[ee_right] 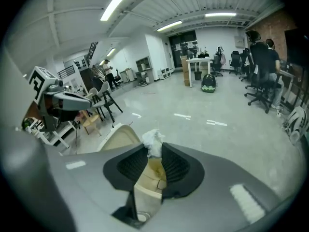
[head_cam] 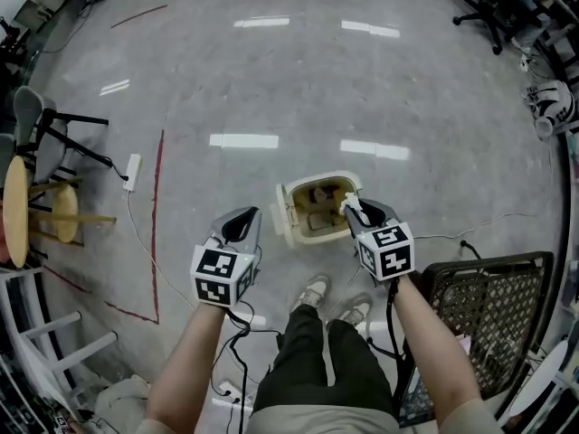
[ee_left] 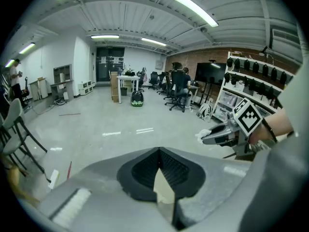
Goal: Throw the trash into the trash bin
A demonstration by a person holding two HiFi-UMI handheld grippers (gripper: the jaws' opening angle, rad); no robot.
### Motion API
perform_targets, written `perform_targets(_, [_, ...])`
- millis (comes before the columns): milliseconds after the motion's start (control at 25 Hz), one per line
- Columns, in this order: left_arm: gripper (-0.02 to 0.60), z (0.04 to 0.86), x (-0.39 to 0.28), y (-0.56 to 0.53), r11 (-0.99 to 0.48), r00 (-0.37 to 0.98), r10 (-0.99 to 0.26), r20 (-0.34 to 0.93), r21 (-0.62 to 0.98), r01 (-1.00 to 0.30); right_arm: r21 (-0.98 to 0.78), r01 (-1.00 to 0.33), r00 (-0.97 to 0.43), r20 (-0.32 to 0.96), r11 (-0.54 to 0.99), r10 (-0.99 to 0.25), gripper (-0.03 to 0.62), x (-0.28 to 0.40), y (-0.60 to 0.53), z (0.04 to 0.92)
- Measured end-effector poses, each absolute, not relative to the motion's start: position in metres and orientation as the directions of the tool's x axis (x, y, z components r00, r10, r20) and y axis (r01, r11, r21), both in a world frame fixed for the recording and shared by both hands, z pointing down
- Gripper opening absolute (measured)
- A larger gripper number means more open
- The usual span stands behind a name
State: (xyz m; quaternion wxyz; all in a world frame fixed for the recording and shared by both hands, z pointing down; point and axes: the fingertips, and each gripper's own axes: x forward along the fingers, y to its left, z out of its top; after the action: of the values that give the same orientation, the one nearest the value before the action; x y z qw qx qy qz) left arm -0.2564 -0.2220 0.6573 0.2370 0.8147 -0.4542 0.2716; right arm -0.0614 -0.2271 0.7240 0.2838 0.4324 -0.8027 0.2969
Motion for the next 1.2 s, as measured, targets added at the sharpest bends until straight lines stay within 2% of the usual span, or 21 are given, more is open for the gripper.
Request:
perform_targets(280, [0.003, 0.716, -0.263, -0.217, -0.453, 0.432, -0.574, 0.696, 0.17, -0.875, -0.228, -0.868, -0.436, 0.776, 0.442, -0.456, 0.095, -0.066, -0.222, 0.803])
perform_targets(560, [0.003, 0.753, -0.27, -0.203, -0.424, 0.417, -0.548, 0.726, 0.189, -0.886, -0.278, -0.895, -0.417, 0.802, 0.349, -0.428, 0.103, -0.059, -0.225, 0.851])
perform_targets(720, [0.002, 0.763, -0.277, -0.198, -0.397, 0.399, -0.546, 0.737, 0.192, -0.898, -0.273, -0.902, -0.398, 0.827, 0.336, -0.398, 0.148, -0.054, -0.221, 0.868])
perform_targets(880, [0.002, 0.765, -0.281, -0.195, -0.368, 0.391, -0.556, 0.733, 0.204, -0.907, -0.261, -0.898, -0.396, 0.831, 0.354, -0.39, 0.189, -0.053, -0.217, 0.871])
perform_targets(1200, [0.002, 0.732, -0.272, -0.192, -0.384, 0.397, -0.574, 0.717, 0.192, -0.903, -0.255, -0.895, -0.412, 0.787, 0.366, -0.459, 0.193, -0.045, -0.218, 0.814])
